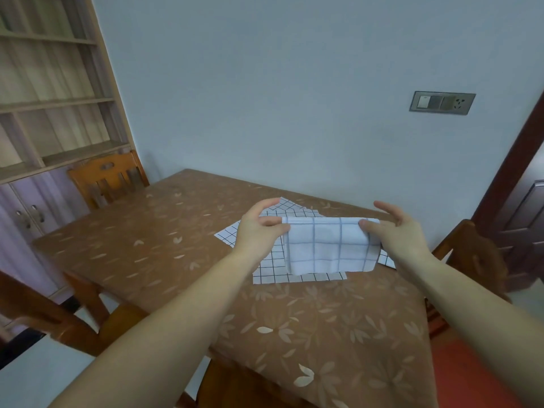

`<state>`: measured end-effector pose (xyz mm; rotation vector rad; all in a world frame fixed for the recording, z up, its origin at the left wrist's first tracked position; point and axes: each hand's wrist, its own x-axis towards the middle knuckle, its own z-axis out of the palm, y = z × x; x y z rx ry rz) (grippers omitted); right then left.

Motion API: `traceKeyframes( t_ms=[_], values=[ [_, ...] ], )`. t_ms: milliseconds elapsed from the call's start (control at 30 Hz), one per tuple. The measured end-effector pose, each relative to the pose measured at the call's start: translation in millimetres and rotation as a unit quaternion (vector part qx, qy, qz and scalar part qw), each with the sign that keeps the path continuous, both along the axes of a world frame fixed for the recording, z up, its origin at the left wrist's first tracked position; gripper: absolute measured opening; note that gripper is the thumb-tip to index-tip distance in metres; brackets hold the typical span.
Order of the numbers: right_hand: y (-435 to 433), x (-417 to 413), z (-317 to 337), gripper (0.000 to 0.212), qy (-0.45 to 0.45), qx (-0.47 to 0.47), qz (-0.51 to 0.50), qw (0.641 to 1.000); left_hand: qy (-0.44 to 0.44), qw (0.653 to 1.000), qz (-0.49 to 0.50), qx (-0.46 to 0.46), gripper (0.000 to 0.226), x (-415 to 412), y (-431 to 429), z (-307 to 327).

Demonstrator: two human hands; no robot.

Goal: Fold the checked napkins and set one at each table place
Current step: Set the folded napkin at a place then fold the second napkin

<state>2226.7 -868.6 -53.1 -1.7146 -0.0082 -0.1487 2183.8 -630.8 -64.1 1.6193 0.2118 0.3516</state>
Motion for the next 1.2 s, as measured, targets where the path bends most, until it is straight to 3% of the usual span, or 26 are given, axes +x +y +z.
traceKeyframes(
  t_ms=[300, 367, 533, 767, 1067, 1200],
  values=[
    [-5, 3, 0, 0.066, -0.028, -0.035, -0.017, 0.999, -0.029, 0.988, 0.000, 0.154, 0.024, -4, 1, 2],
    [-5, 2, 1, 0.061, -0.044, -0.047, -0.018, 0.998, -0.031, 0.984, 0.003, 0.176, 0.023, -4, 3, 2],
    [-8, -1, 4, 0.020, -0.080, -0.155, 0.000, 0.985, -0.027, 0.975, 0.003, 0.220, 0.019, -4, 5, 6],
    [-13, -6, 3, 0.027, -0.142, -0.312, 0.044, 0.938, -0.023, 0.968, -0.007, 0.248, 0.016, -3, 9, 7],
    [-16, -9, 5, 0.012, -0.174, -0.339, 0.038, 0.924, -0.072, 0.955, -0.026, 0.287, 0.010, 4, 10, 12],
    [-17, -12, 5, 0.008, -0.142, -0.390, 0.097, 0.904, -0.075, 0.958, -0.047, 0.273, 0.011, 7, 6, 13]
  ],
)
